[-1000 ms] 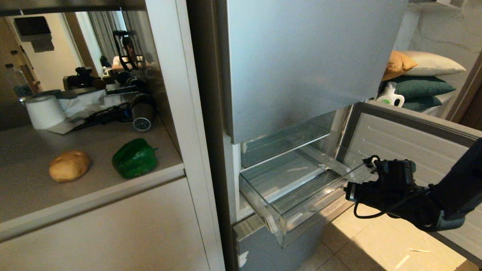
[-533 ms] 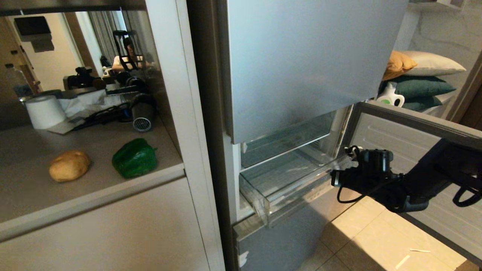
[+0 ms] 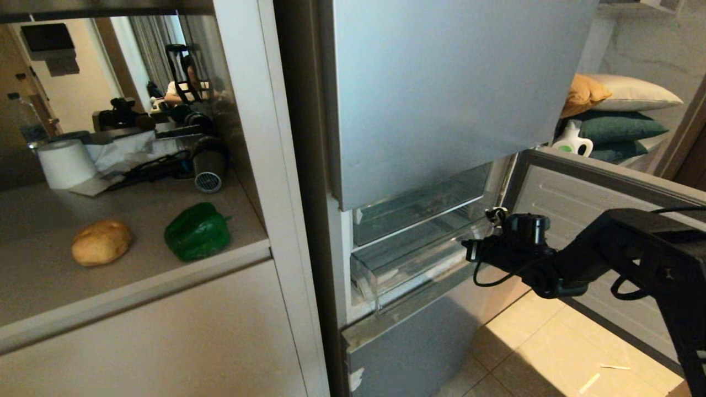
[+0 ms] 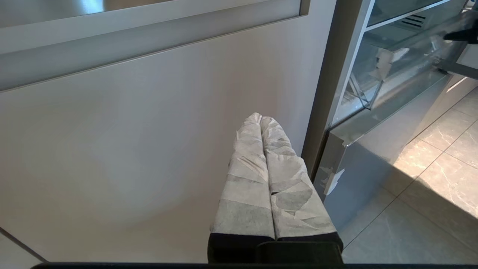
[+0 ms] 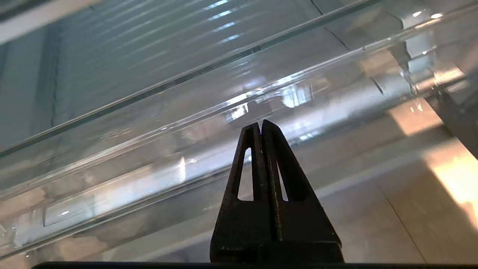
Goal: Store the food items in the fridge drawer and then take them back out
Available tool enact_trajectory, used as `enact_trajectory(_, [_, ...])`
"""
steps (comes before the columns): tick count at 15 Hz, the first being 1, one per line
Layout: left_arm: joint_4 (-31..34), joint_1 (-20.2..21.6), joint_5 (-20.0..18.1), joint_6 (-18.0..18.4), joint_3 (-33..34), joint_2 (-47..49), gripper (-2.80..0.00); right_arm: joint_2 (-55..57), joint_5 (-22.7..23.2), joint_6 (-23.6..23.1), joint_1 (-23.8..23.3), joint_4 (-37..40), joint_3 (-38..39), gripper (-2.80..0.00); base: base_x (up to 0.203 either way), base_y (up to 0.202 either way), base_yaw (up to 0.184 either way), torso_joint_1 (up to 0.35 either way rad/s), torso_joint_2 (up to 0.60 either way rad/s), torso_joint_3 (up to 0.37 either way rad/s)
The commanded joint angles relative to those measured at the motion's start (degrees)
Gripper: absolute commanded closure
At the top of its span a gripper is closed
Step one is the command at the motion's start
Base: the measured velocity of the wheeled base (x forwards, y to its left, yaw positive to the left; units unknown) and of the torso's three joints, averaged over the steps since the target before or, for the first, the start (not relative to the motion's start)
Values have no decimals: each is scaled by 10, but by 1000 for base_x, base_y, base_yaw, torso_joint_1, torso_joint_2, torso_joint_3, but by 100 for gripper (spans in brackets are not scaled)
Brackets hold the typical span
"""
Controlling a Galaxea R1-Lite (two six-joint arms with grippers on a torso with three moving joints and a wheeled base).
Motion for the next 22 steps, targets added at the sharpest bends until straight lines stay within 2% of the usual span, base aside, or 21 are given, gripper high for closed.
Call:
enact_trajectory(1, [0, 0, 0, 0, 0, 1, 0, 25, 3, 1, 5, -3, -23, 0, 0, 0, 0, 0, 0, 0])
enact_trajectory(6, [0, 0, 0, 0, 0, 1, 0, 30, 11, 9, 6, -23, -52, 0, 0, 0, 0, 0, 0, 0])
enact_trajectory(9, [0, 0, 0, 0, 0, 1, 0, 33, 45, 39, 9, -70, -57, 0, 0, 0, 0, 0, 0, 0])
enact_trajectory(12, [0, 0, 0, 0, 0, 1, 0, 25, 45, 42, 10, -71, -44, 0, 0, 0, 0, 0, 0, 0])
enact_trajectory(14, [0, 0, 0, 0, 0, 1, 0, -2, 40, 40, 9, -71, 15, 0, 0, 0, 0, 0, 0, 0])
enact_trajectory(17, [0, 0, 0, 0, 0, 1, 0, -97, 18, 38, 6, -70, 154, 0, 0, 0, 0, 0, 0, 0])
enact_trajectory(22, [0, 0, 0, 0, 0, 1, 0, -363, 3, 25, -19, -69, 385, 0, 0, 0, 0, 0, 0, 0])
